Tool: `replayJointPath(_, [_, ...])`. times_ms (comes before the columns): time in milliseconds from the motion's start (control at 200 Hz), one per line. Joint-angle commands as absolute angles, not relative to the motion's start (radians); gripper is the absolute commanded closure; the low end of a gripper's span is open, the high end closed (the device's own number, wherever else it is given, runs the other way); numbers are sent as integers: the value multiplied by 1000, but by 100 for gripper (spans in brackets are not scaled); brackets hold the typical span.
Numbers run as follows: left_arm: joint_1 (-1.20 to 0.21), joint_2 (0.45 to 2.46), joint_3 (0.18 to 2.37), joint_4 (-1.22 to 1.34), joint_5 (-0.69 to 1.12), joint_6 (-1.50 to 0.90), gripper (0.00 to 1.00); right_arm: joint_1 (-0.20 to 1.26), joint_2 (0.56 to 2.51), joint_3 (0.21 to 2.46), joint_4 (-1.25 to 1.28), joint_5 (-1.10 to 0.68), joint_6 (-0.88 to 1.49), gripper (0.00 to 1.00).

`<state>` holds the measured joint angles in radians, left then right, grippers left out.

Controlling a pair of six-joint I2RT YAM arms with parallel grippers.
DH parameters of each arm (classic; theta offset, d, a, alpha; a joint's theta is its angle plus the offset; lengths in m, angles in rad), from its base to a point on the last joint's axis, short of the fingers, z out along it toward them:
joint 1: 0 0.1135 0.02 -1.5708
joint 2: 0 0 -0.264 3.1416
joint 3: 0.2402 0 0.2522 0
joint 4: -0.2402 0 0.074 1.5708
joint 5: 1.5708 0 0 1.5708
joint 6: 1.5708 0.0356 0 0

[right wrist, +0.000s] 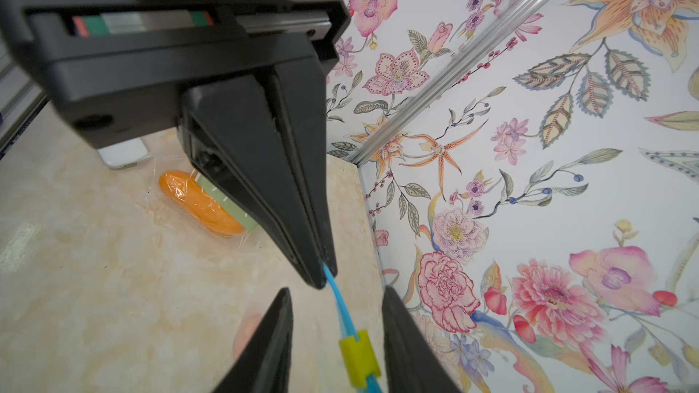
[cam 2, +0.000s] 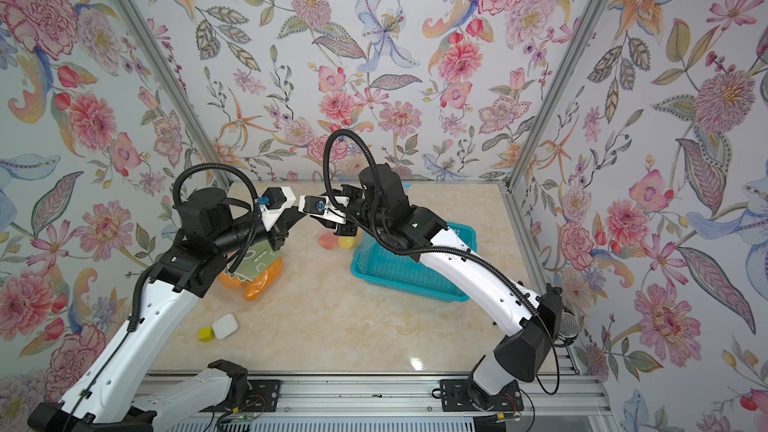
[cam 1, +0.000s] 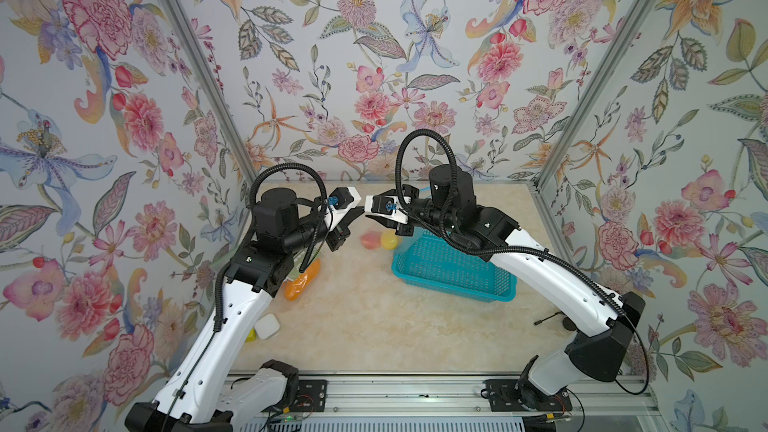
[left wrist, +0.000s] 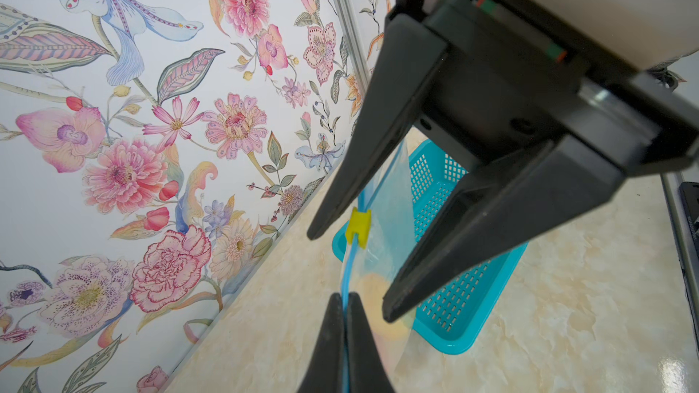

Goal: Place the mango in a zip-top bag and seal the zipper
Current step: Zip the zipper on the zipper food storage bag.

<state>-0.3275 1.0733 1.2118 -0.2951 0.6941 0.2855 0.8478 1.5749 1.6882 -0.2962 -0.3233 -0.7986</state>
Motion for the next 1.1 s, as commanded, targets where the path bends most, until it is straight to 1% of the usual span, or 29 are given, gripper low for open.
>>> replayJointPath(0, [-325, 1057, 1216, -286, 711, 314, 100, 847, 1594, 1715, -314, -297, -828, 67])
replayJointPath(90, [-327, 1055, 1211, -285, 697, 310, 100, 839, 1591, 1709, -317, -295, -830, 74])
replayJointPath(235, [-325, 1047, 1208, -281, 686, 308, 100, 824, 1586, 1697, -324, -297, -828, 76])
replayJointPath(365, [-326, 1041, 1209, -279, 678, 309, 100, 816, 1588, 1695, -337, -292, -837, 81])
replayJointPath(555, [-327, 1038, 1207, -275, 668, 304, 100, 813, 1588, 1691, -345, -295, -839, 98])
replayJointPath(601, [-326, 1037, 1207, -273, 661, 301, 100, 813, 1586, 1690, -345, -290, -839, 99])
replayJointPath(721, [-326, 1029, 1198, -255, 614, 285, 100, 804, 1578, 1685, -345, -259, -842, 100])
replayJointPath(911, [-322, 1017, 1185, -225, 455, 243, 100, 763, 1522, 1634, -345, -263, -855, 100])
replayJointPath(1096, [-312, 1018, 1183, -184, 350, 194, 100, 733, 1460, 1568, -345, -203, -896, 100])
